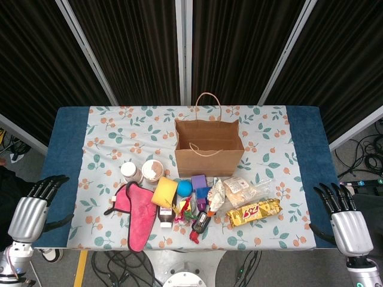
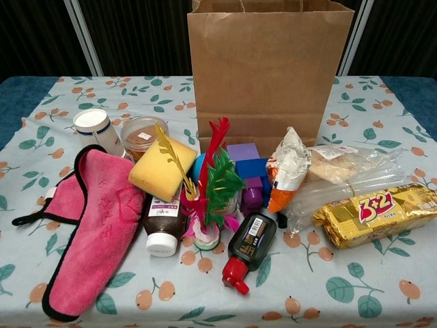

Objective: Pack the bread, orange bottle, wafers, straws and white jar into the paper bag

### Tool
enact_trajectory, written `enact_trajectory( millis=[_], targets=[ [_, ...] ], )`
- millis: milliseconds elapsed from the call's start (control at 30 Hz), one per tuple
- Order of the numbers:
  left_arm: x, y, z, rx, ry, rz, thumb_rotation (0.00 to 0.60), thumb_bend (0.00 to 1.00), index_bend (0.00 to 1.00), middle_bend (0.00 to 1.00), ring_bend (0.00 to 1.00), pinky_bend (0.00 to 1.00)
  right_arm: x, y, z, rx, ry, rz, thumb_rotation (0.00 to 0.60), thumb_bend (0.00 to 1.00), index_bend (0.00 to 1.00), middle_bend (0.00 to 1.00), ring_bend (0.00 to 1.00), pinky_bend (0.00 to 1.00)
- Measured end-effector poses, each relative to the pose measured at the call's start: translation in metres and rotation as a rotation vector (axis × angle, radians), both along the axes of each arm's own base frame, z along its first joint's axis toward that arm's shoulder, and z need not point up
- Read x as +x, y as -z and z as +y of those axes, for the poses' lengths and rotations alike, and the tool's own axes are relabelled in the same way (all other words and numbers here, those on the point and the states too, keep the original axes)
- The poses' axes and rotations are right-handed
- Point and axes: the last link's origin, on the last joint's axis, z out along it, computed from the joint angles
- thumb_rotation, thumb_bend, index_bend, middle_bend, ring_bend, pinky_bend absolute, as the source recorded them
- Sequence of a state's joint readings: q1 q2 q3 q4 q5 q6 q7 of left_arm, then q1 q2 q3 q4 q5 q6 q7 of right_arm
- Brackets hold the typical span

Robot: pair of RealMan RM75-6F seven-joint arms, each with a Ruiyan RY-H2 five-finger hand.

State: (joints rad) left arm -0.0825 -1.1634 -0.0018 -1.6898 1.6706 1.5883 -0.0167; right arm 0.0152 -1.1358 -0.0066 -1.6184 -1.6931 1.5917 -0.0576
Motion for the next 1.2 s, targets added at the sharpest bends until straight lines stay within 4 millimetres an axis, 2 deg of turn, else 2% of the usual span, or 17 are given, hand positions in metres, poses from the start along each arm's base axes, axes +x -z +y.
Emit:
enact_trajectory(
  millis=[333,567,767,933,1200],
  targets=[
    [-0.002,0.004,0.000,-0.023,-0.005,-0.004,0.600,0.09,0.22,0.29,0.19,0.22,0.008,0.001,-0.003,0.016,0.009,-0.020,0.600,0.05,0.13,0.12,0.00,0.00],
    [-0.002,0.001,0.002,-0.018,0.006,-0.009,0.600,0.09,0.22,0.29,0.19,0.22,0.023,0.010,-0.021,0.052,-0.005,-0.039,0.600,0.06,0.15,0.18,0.01,0.00],
    [-0.001,0.001,0.000,-0.021,0.030,-0.013,0.600,0.10,0.22,0.29,0.19,0.22,0.034,0.039,-0.038,0.093,-0.006,-0.017,0.600,0.07,0.20,0.21,0.05,0.02],
    [0.000,0.000,-0.001,-0.022,0.054,0.002,0.600,0.09,0.22,0.29,0.19,0.22,0.042,0.072,-0.051,0.141,-0.005,0.000,0.600,0.07,0.23,0.21,0.05,0.02],
    [-0.005,-0.003,0.000,-0.004,0.099,0.039,0.600,0.09,0.22,0.29,0.19,0.22,0.051,0.116,-0.073,0.137,-0.015,0.020,0.600,0.07,0.24,0.22,0.05,0.03]
  ],
)
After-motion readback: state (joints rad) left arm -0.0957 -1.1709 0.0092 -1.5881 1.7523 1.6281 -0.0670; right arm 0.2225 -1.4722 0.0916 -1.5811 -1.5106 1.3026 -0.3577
